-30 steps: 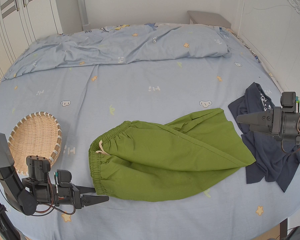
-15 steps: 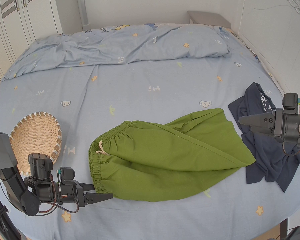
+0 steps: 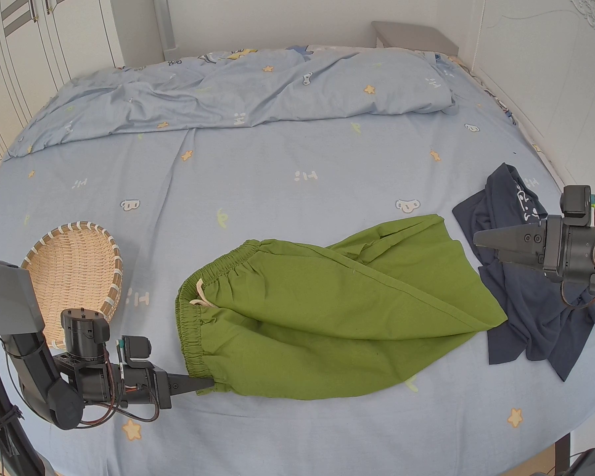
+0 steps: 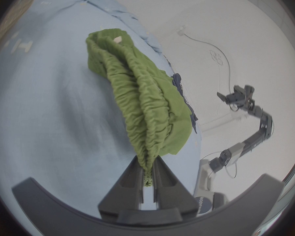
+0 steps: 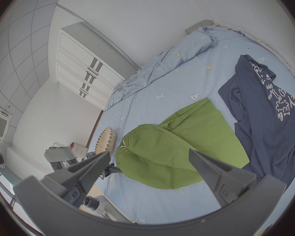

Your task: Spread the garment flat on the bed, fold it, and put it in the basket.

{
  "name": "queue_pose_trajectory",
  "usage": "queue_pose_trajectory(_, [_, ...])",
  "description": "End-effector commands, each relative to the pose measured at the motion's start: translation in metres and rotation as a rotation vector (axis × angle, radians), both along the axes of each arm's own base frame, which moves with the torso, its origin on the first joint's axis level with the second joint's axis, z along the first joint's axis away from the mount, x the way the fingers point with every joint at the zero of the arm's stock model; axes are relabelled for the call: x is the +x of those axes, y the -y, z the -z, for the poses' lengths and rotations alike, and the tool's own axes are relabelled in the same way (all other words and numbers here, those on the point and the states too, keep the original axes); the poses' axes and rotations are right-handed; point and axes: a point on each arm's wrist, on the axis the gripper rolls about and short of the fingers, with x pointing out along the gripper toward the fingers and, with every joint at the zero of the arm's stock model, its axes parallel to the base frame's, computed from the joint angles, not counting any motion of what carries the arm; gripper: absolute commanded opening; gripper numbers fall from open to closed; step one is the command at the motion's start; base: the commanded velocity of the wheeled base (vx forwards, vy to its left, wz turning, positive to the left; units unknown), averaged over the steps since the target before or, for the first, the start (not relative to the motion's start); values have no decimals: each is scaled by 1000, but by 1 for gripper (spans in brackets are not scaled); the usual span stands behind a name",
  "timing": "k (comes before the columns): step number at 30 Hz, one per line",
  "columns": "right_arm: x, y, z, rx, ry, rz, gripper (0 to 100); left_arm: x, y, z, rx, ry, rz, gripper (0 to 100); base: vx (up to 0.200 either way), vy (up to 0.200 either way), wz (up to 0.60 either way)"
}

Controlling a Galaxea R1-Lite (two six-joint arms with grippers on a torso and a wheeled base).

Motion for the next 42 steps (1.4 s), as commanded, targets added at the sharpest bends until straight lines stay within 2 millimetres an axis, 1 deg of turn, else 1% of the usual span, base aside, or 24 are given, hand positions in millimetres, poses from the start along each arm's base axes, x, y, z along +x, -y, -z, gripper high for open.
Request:
queue_pose_trajectory(1, [1,0,1,-1,-6,1,100,-7,-3,-19,-114,-105,-63,0,0,0,0])
queue_pose_trajectory(3, [1,1,1,-2,-11,4,100,-13,-9,-31,-193,-180,-90,0,0,0,0])
queue_pose_trajectory(4, [1,1,1,-2,-12,4,100,-13,-10,-31,-196,-184,-90,0,0,0,0])
queue_pose_trajectory(5, [0,2,2,-3,-16,7,100,-17,-21,-35,-233,-236,-112,0,0,0,0])
queue_pose_trajectory(9, [0,7,8,-15,-61,22,100,-29,-38,-36,-286,-332,-125,0,0,0,0])
queue_pose_trajectory(11, [2,16,14,-40,-95,57,100,-35,-49,-33,-298,-389,-183,0,0,0,0])
queue_pose_trajectory(14, [4,24,23,-82,-137,75,100,-39,-55,-32,-301,-408,-214,0,0,0,0])
queue_pose_trajectory(15, [4,24,23,-82,-137,75,100,-39,-55,-32,-301,-408,-214,0,0,0,0])
queue_pose_trajectory(16, [1,32,33,-99,-184,63,100,-49,-58,-33,-302,-420,-238,0,0,0,0])
queue_pose_trajectory(18, [-4,37,42,-96,-230,42,100,-54,-60,-34,-306,-431,-257,0,0,0,0])
queue_pose_trajectory(19, [-4,38,44,-96,-238,43,100,-55,-61,-34,-307,-432,-261,0,0,0,0])
queue_pose_trajectory(20, [-8,41,55,-108,-280,37,100,-58,-62,-34,-307,-447,-273,0,0,0,0])
queue_pose_trajectory(23, [-16,46,79,-156,-328,15,100,-64,-62,-30,-281,-429,-257,0,0,0,0])
queue_pose_trajectory(24, [-17,47,81,-162,-334,14,100,-64,-62,-30,-276,-424,-254,0,0,0,0])
queue_pose_trajectory(25, [-20,50,93,-187,-356,-5,100,-67,-61,-28,-259,-401,-237,0,0,0,0])
queue_pose_trajectory(26, [-21,50,95,-191,-360,-11,100,-67,-61,-28,-256,-397,-235,0,0,0,0])
queue_pose_trajectory(27, [-24,51,104,-202,-378,-40,100,-67,-61,-28,-247,-384,-225,0,0,0,0])
queue_pose_trajectory(28, [-23,51,108,-201,-392,-49,100,-67,-60,-28,-247,-384,-222,0,0,0,0])
queue_pose_trajectory(30, [-20,50,116,-200,-418,-64,100,-66,-60,-28,-245,-379,-219,0,0,0,0])
queue_pose_trajectory(31, [-15,50,123,-200,-431,-67,100,-65,-60,-29,-244,-372,-216,0,0,0,0])
queue_pose_trajectory(34, [0,50,133,-190,-418,-60,100,-66,-60,-29,-242,-365,-216,0,0,0,0])
queue_pose_trajectory(36, [5,50,137,-191,-422,-58,100,-66,-60,-29,-242,-363,-216,0,0,0,0])
queue_pose_trajectory(38, [17,51,148,-191,-442,-54,100,-66,-61,-29,-242,-363,-218,0,0,0,0])
queue_pose_trajectory(42, [29,49,160,-192,-446,-58,100,-66,-61,-29,-242,-363,-218,0,0,0,0])
